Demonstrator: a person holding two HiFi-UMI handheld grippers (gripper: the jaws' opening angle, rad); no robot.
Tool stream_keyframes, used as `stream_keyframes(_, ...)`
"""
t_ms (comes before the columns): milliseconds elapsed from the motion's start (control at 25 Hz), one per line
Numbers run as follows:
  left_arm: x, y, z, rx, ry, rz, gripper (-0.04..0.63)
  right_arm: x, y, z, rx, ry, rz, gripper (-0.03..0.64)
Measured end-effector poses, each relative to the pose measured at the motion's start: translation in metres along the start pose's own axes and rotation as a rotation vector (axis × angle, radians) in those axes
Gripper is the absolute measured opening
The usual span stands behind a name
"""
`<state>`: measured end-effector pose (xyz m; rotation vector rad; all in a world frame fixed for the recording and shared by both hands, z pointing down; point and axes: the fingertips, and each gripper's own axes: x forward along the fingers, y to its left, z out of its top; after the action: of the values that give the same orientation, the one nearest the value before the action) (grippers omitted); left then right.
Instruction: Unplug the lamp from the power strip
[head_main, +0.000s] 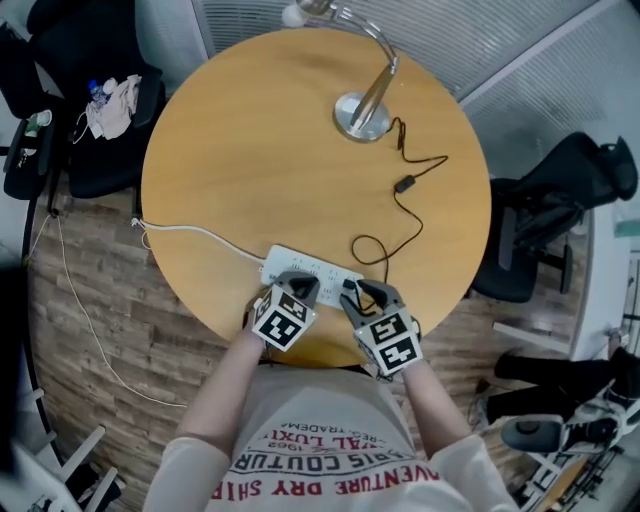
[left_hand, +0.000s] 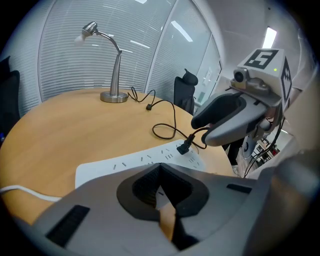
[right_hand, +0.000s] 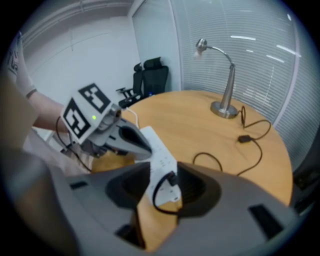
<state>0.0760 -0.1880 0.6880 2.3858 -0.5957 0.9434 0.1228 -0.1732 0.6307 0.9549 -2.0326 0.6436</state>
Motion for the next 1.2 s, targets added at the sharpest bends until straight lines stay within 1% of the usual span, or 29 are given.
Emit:
stream_keyframes(200,0.001,-0.001,0.000,-0.002,0.001,-0.008,0.023,0.021,-0.006,-0.023,-0.048,0.131,-0.019,0.176)
stream_keyframes(320,0.001,-0.002,0.000,-0.004,0.002,-0.010,0.023,0.028,-0.010,-0.028,-0.084,0.184,-0.021,0.175)
stream_keyframes(480,0.000,-0.001,0.000,-0.011,0.004,-0.011,0.023,0.038,-0.008,-0.036,-0.121,0.246,0.005,0.175)
stream_keyframes(600,0.000,-0.001,0.001,-0.014,0.003,-0.010,0.023,0.041,-0.011,-0.038,-0.180,0.280,-0.023,0.160)
stream_keyframes(680,0.000,-0.001,0.001,-0.014,0.001,-0.008,0.023,0.041,-0.015,-0.038,-0.238,0.296,-0.058,0.106)
stream_keyframes(760,-0.001,-0.001,0.000,-0.013,0.005,-0.013,0.023,0.041,-0.014,-0.038,-0.274,0.298,-0.057,0.104)
stream_keyframes(880,-0.005,0.004,-0.003,-0.024,0.010,0.000,0.023,0.045,-0.009,-0.036,-0.310,0.304,-0.017,0.101)
stream_keyframes(1000,-0.002,0.011,0.007,-0.078,-0.045,0.056,0.023,0.043,-0.011,-0.039,-0.322,0.326,0.018,0.091)
stream_keyframes(1080,0.003,0.009,0.012,-0.103,-0.054,0.056,0.023,0.041,-0.011,-0.039,-0.321,0.323,0.031,0.087)
stream_keyframes(1120,0.006,0.007,0.013,-0.088,-0.040,0.061,0.023,0.041,-0.010,-0.039,-0.321,0.320,0.035,0.087)
stream_keyframes(1200,0.008,0.005,0.012,-0.028,-0.029,0.103,0.023,0.042,-0.009,-0.039,-0.316,0.317,0.040,0.087)
